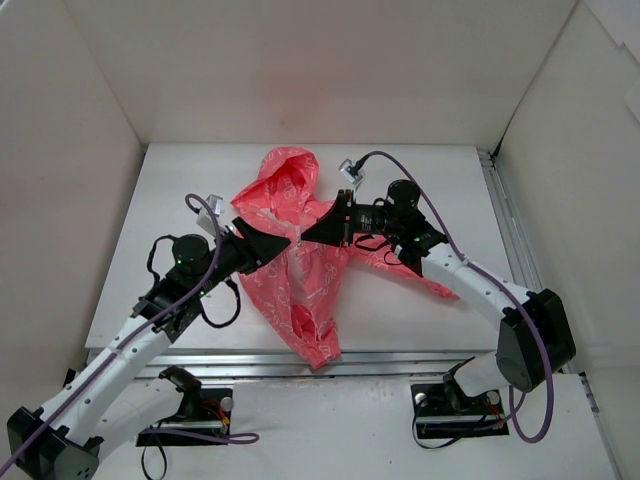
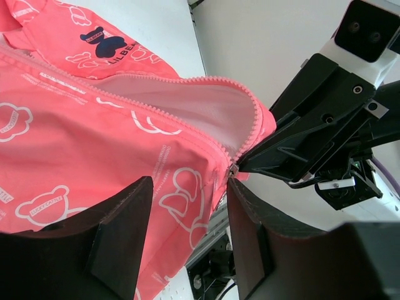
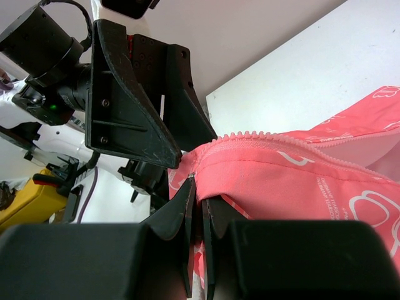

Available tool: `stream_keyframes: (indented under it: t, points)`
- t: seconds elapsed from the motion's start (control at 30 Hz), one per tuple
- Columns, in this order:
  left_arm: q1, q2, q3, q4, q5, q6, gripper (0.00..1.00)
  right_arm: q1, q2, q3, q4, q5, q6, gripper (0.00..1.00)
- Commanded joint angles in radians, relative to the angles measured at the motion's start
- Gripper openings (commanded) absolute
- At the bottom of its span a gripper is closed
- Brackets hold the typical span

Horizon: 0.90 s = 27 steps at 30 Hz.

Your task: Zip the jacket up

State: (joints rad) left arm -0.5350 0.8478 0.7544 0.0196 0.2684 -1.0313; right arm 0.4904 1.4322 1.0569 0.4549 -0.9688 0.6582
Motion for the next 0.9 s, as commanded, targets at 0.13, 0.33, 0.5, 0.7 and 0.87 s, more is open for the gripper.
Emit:
stream_keyframes:
  t: [0.13,0.33,0.5,0.7,0.87]
  points:
    - [-0.003,0.031,0.034,0.108,0.048,-0.038,0.45,0.01,-0.05,0.017,0.107,0.001,-0.009,0.0]
    - [-0.003,0.04,0.025,0.117,0.058,-0.05,0.43,0.013,-0.049,0.011,0.108,0.007,-0.011,0.0]
    - [-0.003,0.04,0.022,0.132,0.061,-0.049,0.39,0.019,-0.047,0.012,0.11,0.007,-0.012,0.0]
    - [-0.003,0.046,0.028,0.148,0.08,-0.043,0.26,0.023,-0.046,0.002,0.111,0.012,-0.012,0.0]
    - [-0.003,0.053,0.023,0.154,0.095,-0.032,0.11,0.025,-0.044,0.0,0.111,0.012,-0.011,0.0]
